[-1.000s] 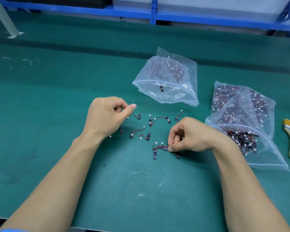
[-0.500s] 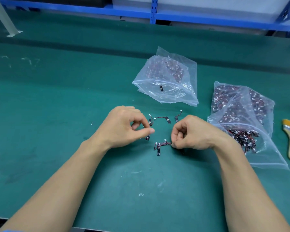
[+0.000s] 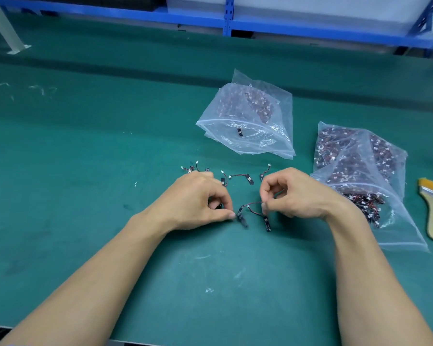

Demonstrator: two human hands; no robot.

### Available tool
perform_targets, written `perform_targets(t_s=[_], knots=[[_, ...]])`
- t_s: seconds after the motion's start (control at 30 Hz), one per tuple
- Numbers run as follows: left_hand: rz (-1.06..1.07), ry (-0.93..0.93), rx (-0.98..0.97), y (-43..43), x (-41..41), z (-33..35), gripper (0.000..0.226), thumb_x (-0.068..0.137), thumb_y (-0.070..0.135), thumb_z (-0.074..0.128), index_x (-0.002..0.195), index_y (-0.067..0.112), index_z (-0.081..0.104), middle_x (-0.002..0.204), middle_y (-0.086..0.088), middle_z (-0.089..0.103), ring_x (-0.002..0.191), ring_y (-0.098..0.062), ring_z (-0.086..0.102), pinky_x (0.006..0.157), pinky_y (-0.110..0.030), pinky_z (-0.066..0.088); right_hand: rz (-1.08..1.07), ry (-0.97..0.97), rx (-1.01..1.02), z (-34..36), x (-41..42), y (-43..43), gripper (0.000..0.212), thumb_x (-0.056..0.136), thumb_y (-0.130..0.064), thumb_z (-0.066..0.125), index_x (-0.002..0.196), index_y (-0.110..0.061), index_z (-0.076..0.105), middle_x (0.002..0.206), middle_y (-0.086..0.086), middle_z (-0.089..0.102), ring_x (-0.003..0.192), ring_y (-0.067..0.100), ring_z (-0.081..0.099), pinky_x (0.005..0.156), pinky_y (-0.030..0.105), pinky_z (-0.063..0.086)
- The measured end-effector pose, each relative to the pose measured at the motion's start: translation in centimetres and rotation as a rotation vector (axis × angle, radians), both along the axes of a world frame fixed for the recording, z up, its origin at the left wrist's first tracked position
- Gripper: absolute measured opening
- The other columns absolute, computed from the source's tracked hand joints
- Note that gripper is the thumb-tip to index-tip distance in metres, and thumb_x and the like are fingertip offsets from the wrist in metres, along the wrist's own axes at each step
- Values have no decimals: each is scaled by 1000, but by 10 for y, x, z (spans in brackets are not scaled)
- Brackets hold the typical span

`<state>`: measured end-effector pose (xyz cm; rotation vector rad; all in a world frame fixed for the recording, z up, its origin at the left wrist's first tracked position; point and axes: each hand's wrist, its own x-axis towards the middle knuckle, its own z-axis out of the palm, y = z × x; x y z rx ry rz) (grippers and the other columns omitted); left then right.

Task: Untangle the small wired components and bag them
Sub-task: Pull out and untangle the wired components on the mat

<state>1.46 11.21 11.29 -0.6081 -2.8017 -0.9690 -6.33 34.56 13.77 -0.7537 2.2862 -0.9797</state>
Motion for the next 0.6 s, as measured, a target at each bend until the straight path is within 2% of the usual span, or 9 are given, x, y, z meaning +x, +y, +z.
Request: perform_targets(t_s=[0.07,0.17,0.23,0.33,0.4,0.5,0.6], knots=[[16,-1,7,0,0,-1,13,78,39,82,74,30,74,54,14,47,66,-4,48,87,-44,51,-71,-18,-60,2,-2,2,3,69,-14,64,69,-14,61,68,8,71,50,14,45,45,22,37],[25,3,15,1,-1,-2,14,78,39,83,74,28,74,54,13,48,65,-5,49,93,-43,49,-159,31,-126,3,-4,4,2,67,-13,60,66,-15,59,62,4,68,47,10,44,45,18,35],[46,21,27,3,-2,-3,15,78,40,83,73,29,73,54,13,48,65,-5,48,83,-37,50,-169,95,-103,3,-5,5,6,68,-10,61,65,-14,57,59,0,64,50,7,48,49,14,35],[89,66,50,7,-3,-5,17,77,40,84,72,30,72,53,15,46,65,-5,46,66,-30,43,-186,169,-31,-1,-7,6,17,72,-5,63,62,-17,56,57,-5,58,55,8,46,56,21,37],[111,83,61,9,-3,-6,17,76,40,85,72,29,72,52,15,45,65,-8,47,65,-32,46,-199,224,22,-2,-8,6,21,73,-7,65,60,-19,55,57,-9,56,55,7,45,58,24,37],[112,79,68,9,-4,-7,18,74,42,86,72,29,73,53,15,45,64,-8,45,65,-35,47,-211,279,99,-3,-7,7,19,72,-17,73,69,-22,56,65,-9,58,54,4,44,60,28,41],[85,78,69,9,-3,-6,20,73,44,86,74,28,74,53,17,45,62,-5,42,64,-35,47,-228,332,83,-2,-6,6,28,70,-28,81,73,-26,53,63,-12,49,53,6,40,60,31,40]])
